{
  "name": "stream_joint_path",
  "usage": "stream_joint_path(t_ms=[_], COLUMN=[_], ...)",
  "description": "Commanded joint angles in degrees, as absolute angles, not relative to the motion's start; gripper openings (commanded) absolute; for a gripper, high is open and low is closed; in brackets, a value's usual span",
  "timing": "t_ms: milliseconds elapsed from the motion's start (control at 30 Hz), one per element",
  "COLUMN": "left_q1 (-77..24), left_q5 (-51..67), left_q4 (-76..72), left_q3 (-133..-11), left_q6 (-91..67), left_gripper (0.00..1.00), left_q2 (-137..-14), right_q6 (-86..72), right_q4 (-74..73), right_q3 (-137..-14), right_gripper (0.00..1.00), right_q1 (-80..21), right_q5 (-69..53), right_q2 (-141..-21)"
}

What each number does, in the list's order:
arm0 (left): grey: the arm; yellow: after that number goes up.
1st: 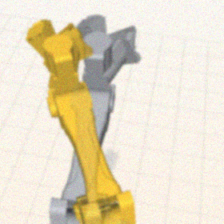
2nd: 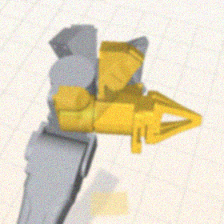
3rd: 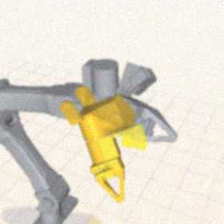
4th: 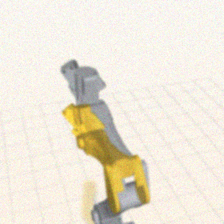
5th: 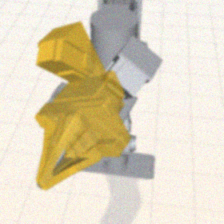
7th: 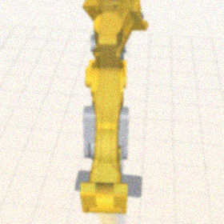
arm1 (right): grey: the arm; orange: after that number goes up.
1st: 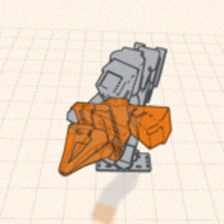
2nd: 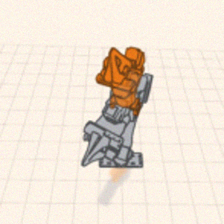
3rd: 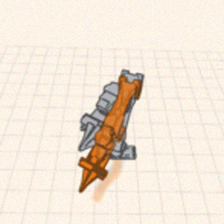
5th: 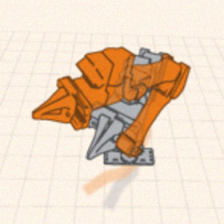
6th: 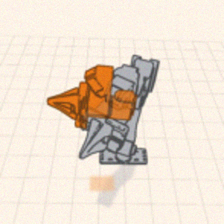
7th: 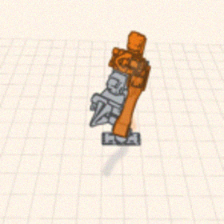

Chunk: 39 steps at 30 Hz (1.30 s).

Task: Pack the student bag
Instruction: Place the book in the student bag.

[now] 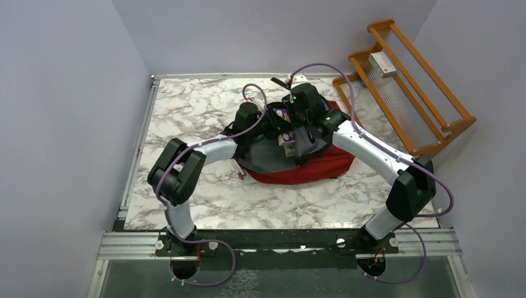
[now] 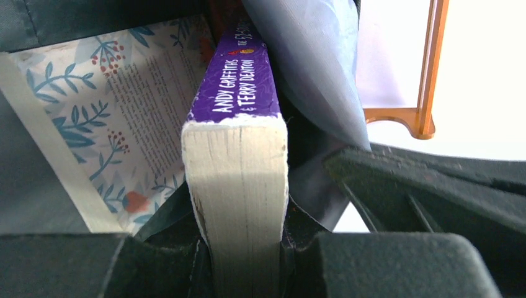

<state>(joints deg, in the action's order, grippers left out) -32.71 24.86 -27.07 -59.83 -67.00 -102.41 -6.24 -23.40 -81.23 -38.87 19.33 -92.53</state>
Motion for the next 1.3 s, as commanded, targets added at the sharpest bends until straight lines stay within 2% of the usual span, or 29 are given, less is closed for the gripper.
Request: stream_joint_path(t_ms=[0,600,700,867,967,1100,1267], left_q1=[-33.8,-37.0,-37.0,-37.0,-37.0,-37.0,-37.0], left_q5=[24.3,20.0,20.1,20.3,20.1,20.2,20.1], left_q4=[-38.0,-43.0,-42.9,-42.9,-42.9,-42.2,-38.2], left_q3=[-63.9,-70.1,-70.5,-70.2,-69.9,-69.8,-69.8], left_q6=[-69.8,-71.4,-70.8,-68.9,-67.8,-65.7,-62.7], left_gripper=[0.0,0.01,0.14,0.46,0.59,0.71,0.78], left_q2=[-105.2,-119.8,-121.4,-122.5,-122.3,-121.4,-120.2], right_q6=[-8.5,-11.3,-11.6,-11.7,-12.0,-12.4,-12.6], right_q4=[-18.5,-18.1,-18.0,-18.1,-18.4,-18.4,-18.4], right_q3=[-80.8,-75.6,-74.6,-73.1,-72.6,-71.8,-70.5], right_gripper=[0.01,0.01,0.01,0.01,0.01,0.01,0.01], right_q1=[-39.2,-39.2,-39.2,-39.2,-39.2,-39.2,-39.2], right_q5=[16.6,18.6,19.2,19.7,19.4,19.2,19.8], right_q2=[-89.4,-85.3,-84.5,-83.7,-83.6,-83.1,-82.5])
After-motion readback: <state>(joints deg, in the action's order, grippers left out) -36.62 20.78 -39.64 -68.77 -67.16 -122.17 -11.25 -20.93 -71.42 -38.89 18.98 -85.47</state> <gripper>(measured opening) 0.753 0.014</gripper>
